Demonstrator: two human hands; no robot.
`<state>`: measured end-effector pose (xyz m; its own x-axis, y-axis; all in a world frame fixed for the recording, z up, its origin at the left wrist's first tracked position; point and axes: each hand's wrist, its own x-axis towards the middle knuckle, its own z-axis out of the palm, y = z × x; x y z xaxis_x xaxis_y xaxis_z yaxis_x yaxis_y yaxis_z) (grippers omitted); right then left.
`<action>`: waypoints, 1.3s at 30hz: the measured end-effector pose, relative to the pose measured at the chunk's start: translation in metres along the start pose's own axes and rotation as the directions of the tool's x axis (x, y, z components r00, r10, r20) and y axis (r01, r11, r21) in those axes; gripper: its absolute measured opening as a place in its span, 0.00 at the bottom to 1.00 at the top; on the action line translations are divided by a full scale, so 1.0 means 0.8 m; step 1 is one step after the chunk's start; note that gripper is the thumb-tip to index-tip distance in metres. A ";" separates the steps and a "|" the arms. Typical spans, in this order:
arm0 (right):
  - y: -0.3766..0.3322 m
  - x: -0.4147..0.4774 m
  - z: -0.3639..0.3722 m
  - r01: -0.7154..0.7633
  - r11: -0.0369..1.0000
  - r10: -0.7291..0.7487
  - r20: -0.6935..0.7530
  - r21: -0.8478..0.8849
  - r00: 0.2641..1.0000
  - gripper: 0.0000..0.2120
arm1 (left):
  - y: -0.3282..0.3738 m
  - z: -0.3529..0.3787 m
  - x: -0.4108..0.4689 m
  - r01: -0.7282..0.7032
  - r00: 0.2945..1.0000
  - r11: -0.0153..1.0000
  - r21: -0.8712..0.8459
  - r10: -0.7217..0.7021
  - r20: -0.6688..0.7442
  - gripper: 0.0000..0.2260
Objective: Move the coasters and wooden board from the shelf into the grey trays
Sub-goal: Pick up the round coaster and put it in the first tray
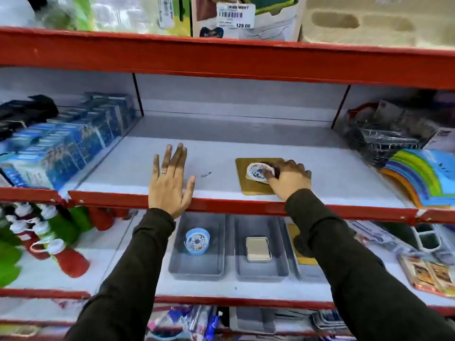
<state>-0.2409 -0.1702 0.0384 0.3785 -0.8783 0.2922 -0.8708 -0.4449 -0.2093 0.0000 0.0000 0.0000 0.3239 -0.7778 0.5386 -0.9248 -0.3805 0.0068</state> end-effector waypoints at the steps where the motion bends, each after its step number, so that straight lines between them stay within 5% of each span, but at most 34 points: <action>1: 0.000 0.010 0.003 -0.033 0.999 0.034 0.087 -0.012 0.996 0.27 | -0.002 0.002 0.001 -0.004 1.000 1.000 0.013 0.004 -0.002 0.32; 4: -0.003 0.029 0.010 -0.062 0.997 0.069 0.226 -0.036 0.972 0.35 | -0.010 0.009 -0.003 -0.073 0.995 0.995 0.070 0.078 -0.062 0.32; 8: -0.002 0.050 0.022 -0.067 0.996 0.050 0.242 0.063 0.969 0.39 | -0.016 0.019 -0.007 -0.062 0.982 0.995 0.076 0.075 -0.174 0.31; 12: 0.006 0.057 0.025 -0.105 0.911 0.032 0.184 0.399 0.982 0.27 | -0.013 0.022 -0.011 -0.045 0.971 0.996 0.083 0.063 -0.230 0.31; 15: 0.007 0.053 0.012 -0.183 0.726 0.136 0.122 0.664 0.983 0.12 | -0.012 0.018 -0.011 -0.040 0.973 0.996 0.082 0.058 -0.226 0.31; 18: 0.010 0.033 -0.006 -0.295 0.357 0.229 0.223 0.886 0.948 0.06 | -0.010 0.017 -0.010 -0.027 0.976 0.997 0.076 0.042 -0.215 0.32; 21: 0.012 -0.008 -0.038 -0.375 0.110 0.160 0.356 0.921 0.921 0.03 | -0.008 0.014 -0.011 -0.011 0.980 0.997 0.078 0.026 -0.196 0.32; 24: 0.011 -0.054 -0.061 -0.434 -0.011 0.019 0.434 0.901 0.901 0.04 | -0.007 0.013 -0.012 -0.004 0.982 0.997 0.079 0.019 -0.188 0.32; 34: 0.001 -0.117 -0.090 -0.474 0.042 -0.208 0.472 0.879 0.857 0.06 | -0.007 0.013 -0.013 0.010 0.985 0.997 0.074 0.003 -0.174 0.32; 36: 0.001 -0.124 -0.078 -0.538 0.079 -0.323 0.532 0.839 0.783 0.06 | -0.007 0.014 -0.013 0.010 0.984 0.998 0.065 0.002 -0.178 0.32; 39: -0.008 -0.146 -0.026 -0.666 0.281 -0.447 0.708 0.691 0.546 0.08 | -0.007 0.014 -0.013 0.004 0.982 0.998 0.060 0.008 -0.190 0.32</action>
<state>-0.2856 -0.0612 0.0248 0.8185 -0.4048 -0.4077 -0.2799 0.3387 -0.8983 0.0039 0.0043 -0.0153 0.2727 -0.6714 0.6891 -0.9101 -0.4123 -0.0415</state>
